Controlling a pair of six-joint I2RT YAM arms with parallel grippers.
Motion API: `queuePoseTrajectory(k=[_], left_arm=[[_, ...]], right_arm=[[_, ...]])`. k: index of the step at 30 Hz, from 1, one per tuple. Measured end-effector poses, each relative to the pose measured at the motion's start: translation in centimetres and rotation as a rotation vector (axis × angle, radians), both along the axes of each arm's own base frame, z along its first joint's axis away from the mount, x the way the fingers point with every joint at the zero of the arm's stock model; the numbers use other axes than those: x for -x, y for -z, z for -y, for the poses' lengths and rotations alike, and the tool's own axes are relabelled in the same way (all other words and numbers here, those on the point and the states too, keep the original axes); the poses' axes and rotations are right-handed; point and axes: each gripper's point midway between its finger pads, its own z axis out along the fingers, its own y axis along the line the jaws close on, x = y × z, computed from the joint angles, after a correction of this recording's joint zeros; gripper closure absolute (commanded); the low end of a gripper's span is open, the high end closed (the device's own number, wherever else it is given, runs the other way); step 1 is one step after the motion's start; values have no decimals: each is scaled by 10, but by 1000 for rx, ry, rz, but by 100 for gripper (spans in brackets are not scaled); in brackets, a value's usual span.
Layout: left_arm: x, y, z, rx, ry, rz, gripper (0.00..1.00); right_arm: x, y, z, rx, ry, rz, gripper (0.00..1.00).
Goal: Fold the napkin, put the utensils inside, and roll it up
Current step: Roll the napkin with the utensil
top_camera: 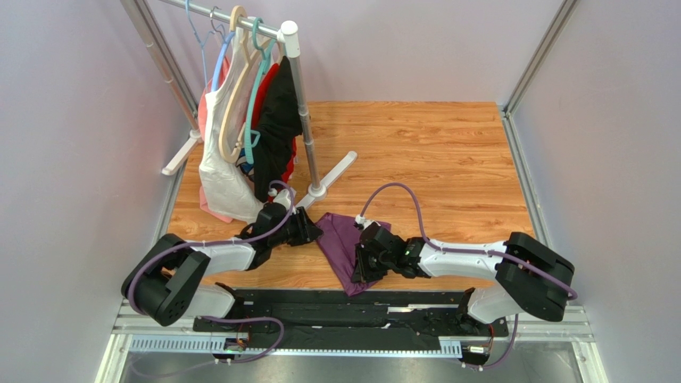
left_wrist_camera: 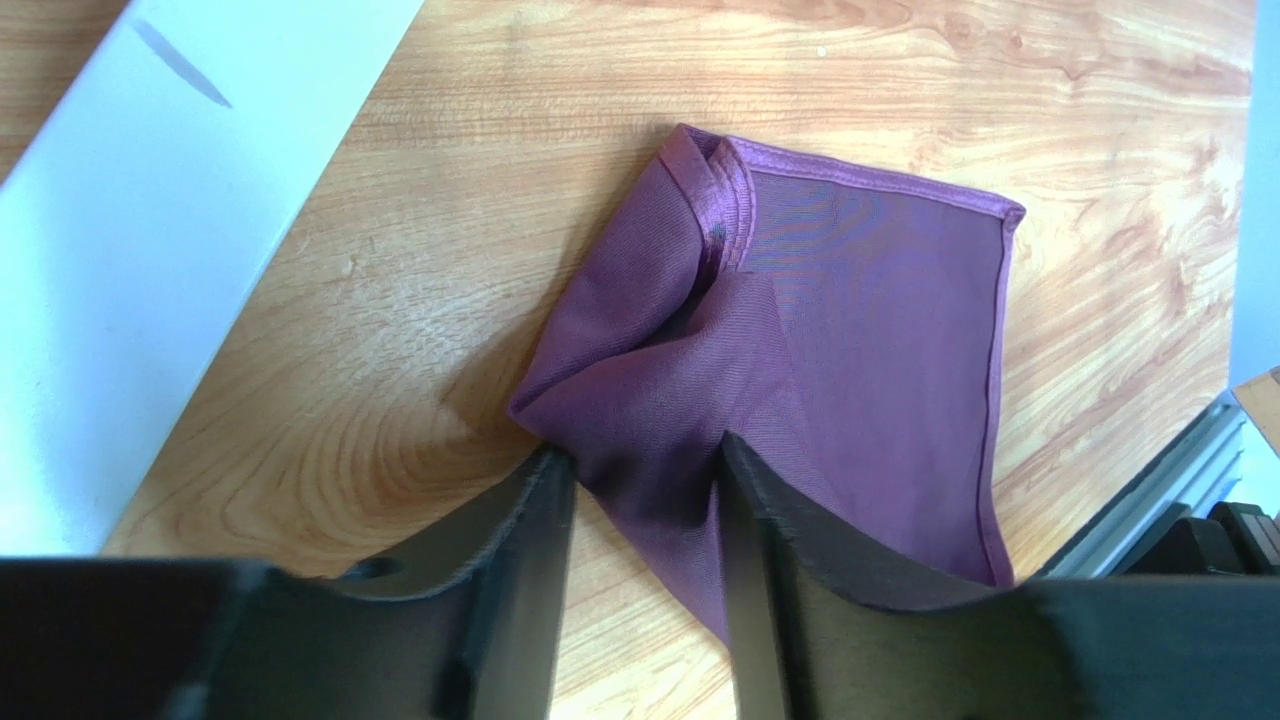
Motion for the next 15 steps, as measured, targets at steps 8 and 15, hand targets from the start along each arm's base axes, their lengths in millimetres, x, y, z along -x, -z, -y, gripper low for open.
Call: queuePoseTrajectory(k=[8, 15], left_arm=[[-6, 1, 6, -5, 19, 3, 90], [-13, 1, 15, 5, 36, 6, 100]], right_arm=[[-7, 0, 2, 0, 6, 3, 100], [-15, -2, 9, 63, -2, 46, 84]])
